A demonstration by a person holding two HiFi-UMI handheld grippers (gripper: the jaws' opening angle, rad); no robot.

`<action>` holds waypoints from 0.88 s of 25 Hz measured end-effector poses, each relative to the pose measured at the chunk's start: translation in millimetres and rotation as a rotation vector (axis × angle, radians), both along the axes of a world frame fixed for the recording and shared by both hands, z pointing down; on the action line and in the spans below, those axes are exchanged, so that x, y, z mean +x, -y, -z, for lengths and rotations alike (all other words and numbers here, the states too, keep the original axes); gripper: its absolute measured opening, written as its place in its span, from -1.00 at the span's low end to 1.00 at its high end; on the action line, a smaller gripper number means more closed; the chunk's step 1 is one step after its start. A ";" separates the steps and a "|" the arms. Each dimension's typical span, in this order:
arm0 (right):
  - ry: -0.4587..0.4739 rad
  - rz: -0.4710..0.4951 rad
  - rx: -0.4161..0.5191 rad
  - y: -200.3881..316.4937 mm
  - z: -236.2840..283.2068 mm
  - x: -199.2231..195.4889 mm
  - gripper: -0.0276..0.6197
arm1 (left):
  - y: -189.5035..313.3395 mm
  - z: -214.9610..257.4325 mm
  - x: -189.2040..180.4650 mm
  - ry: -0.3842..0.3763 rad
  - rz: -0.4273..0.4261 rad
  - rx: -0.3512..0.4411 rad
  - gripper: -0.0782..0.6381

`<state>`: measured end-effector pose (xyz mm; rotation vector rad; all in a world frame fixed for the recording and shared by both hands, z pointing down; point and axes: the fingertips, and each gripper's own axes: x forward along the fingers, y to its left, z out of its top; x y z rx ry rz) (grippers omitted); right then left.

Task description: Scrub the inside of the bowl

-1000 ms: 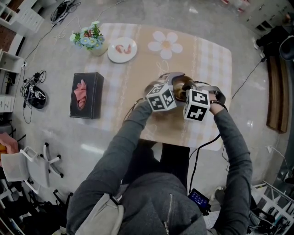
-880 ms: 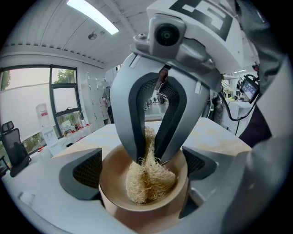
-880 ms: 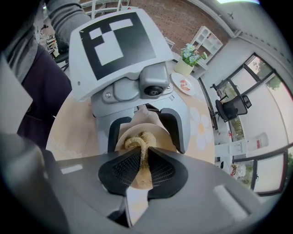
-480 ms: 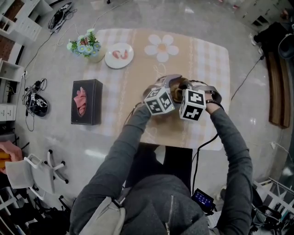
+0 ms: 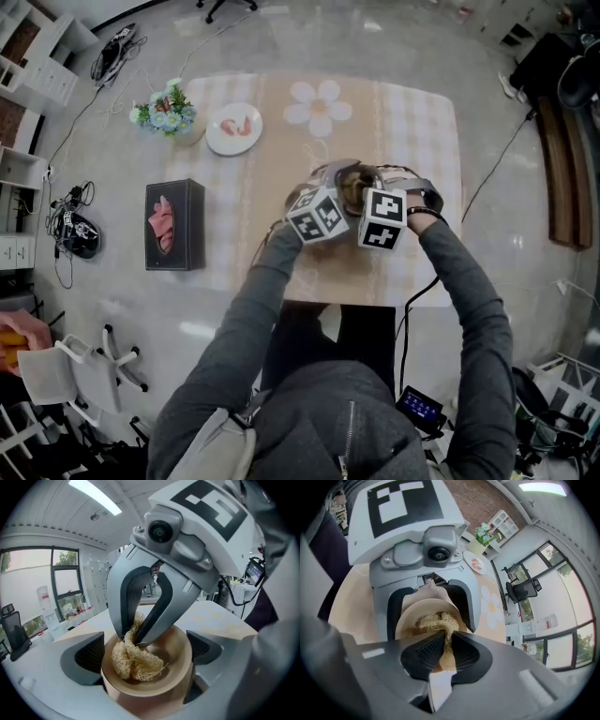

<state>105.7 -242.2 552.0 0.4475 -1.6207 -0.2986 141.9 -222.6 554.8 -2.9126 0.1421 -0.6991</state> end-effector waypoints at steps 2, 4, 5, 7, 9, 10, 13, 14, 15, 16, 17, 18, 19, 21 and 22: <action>-0.013 -0.009 0.009 2.2 -0.1 5.5 -0.77 | 0.3 0.1 -0.6 0.001 0.000 0.000 0.73; -0.018 -0.021 0.010 3.2 -0.6 11.8 -0.77 | 0.6 0.2 -0.7 0.002 0.000 0.000 0.73; -0.016 -0.028 0.007 2.7 -0.9 14.6 -0.77 | 0.3 0.1 -0.4 0.002 0.000 0.000 0.73; -0.010 -0.037 -0.001 0.5 -1.1 17.6 -0.77 | -0.2 -0.3 -0.1 0.001 0.000 -0.003 0.73; -0.020 -0.033 0.001 -0.7 -1.8 18.4 -0.77 | 0.2 -0.7 -0.1 0.002 0.000 -0.005 0.73; -0.029 -0.029 0.005 -0.7 -2.5 18.5 -0.77 | 0.6 -1.0 -0.1 0.003 0.000 -0.006 0.73; -0.041 -0.030 0.009 -0.5 -3.9 18.1 -0.77 | 1.3 -1.5 -0.2 0.003 0.001 -0.006 0.73; -0.040 -0.032 0.007 -1.0 -4.2 17.9 -0.77 | 1.0 -1.8 -0.2 0.003 0.000 -0.007 0.74; -0.039 -0.035 0.005 -1.7 -4.6 18.0 -0.77 | 0.6 -2.0 0.0 0.003 -0.001 -0.008 0.74; -0.039 -0.039 0.003 -2.3 -4.9 18.4 -0.77 | 0.3 -2.1 0.3 0.002 -0.004 -0.009 0.74; -0.039 -0.043 0.002 -2.5 -5.0 18.8 -0.77 | 0.1 -2.1 0.5 0.001 -0.007 -0.011 0.74; -0.038 -0.047 0.002 -2.4 -4.9 18.8 -0.77 | 0.1 -1.9 0.5 -0.003 -0.012 -0.014 0.74; -0.035 -0.050 0.002 -2.3 -4.8 18.5 -0.77 | -0.2 -1.1 0.1 -0.011 -0.018 -0.019 0.74; -0.027 -0.055 -0.002 -3.4 -4.8 16.9 -0.77 | -2.3 2.7 -2.8 -0.041 -0.032 -0.031 0.75; -0.025 -0.057 -0.004 -4.3 -5.1 16.2 -0.77 | -3.6 5.9 -5.8 -0.055 -0.035 -0.034 0.76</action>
